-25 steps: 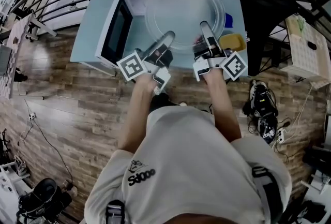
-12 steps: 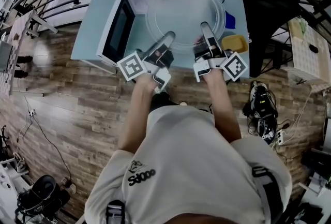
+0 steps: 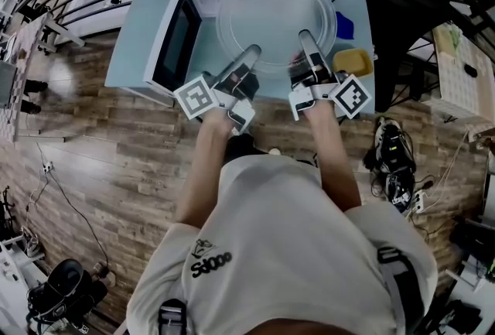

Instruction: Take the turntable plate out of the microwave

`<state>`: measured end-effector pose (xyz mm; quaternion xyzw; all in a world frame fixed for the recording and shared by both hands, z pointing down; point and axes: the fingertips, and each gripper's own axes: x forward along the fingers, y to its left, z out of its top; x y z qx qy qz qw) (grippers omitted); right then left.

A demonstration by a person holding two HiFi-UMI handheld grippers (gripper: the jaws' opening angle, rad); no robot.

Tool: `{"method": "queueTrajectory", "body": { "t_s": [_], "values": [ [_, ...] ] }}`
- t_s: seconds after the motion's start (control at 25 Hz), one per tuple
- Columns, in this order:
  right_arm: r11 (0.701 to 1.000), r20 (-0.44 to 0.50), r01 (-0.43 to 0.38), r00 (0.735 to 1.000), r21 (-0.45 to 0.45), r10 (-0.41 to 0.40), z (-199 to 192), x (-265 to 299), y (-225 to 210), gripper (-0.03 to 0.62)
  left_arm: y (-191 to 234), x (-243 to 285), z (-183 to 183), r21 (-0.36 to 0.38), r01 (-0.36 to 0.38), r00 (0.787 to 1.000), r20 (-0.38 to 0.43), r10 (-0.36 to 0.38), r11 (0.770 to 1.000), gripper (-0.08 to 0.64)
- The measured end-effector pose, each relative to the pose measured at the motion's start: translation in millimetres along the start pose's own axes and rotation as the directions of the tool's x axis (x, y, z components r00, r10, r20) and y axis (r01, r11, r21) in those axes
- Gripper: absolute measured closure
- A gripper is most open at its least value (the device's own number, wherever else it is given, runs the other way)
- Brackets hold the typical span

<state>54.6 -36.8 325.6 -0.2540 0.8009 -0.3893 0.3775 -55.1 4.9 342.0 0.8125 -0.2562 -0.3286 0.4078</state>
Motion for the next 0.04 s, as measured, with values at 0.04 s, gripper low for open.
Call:
{"method": "queueTrajectory", "body": {
  "t_s": [0.04],
  "values": [
    [1.000,-0.003,0.002,1.000,0.001,-0.002,-1.7,1.8,-0.3,0.554,0.9,-0.8,1.6,-0.004,0.000,1.000,0.001,0.000,1.000,0.492]
  ]
}}
